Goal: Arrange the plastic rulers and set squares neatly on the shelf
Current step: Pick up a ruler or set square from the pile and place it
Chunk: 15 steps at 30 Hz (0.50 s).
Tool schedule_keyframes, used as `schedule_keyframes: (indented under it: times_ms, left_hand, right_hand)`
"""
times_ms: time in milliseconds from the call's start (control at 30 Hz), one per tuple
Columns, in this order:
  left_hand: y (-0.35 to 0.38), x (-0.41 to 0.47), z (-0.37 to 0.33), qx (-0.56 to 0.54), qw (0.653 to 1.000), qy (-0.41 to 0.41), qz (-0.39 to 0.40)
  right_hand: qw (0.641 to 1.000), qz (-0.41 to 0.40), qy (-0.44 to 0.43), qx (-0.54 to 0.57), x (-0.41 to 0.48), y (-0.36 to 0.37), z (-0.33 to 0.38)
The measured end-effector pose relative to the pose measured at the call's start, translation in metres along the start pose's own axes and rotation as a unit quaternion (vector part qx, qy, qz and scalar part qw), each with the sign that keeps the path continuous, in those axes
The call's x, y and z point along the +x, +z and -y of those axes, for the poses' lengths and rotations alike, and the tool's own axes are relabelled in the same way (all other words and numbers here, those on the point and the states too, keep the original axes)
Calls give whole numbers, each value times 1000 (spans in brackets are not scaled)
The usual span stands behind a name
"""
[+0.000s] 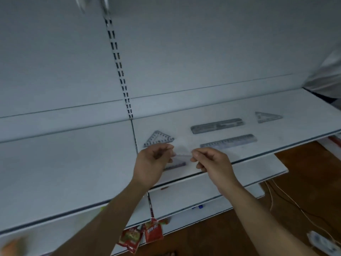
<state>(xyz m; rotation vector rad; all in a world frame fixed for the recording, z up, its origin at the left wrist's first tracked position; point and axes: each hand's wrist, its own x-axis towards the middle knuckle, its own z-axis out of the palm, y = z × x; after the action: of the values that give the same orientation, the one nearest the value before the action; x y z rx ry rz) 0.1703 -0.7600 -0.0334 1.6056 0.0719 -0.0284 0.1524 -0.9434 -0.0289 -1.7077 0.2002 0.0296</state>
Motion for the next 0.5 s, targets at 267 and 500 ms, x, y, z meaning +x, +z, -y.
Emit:
schedule_keyframes:
  times_ms: [267,500]
  left_hand:
    - [-3,-16,12,182,974,73,-111]
    - [-10,-29,14,187,974,73,-105]
  right_hand:
    - [986,34,-115,-114,16,13,-11]
    - [994,96,-47,-22,27,2,-10]
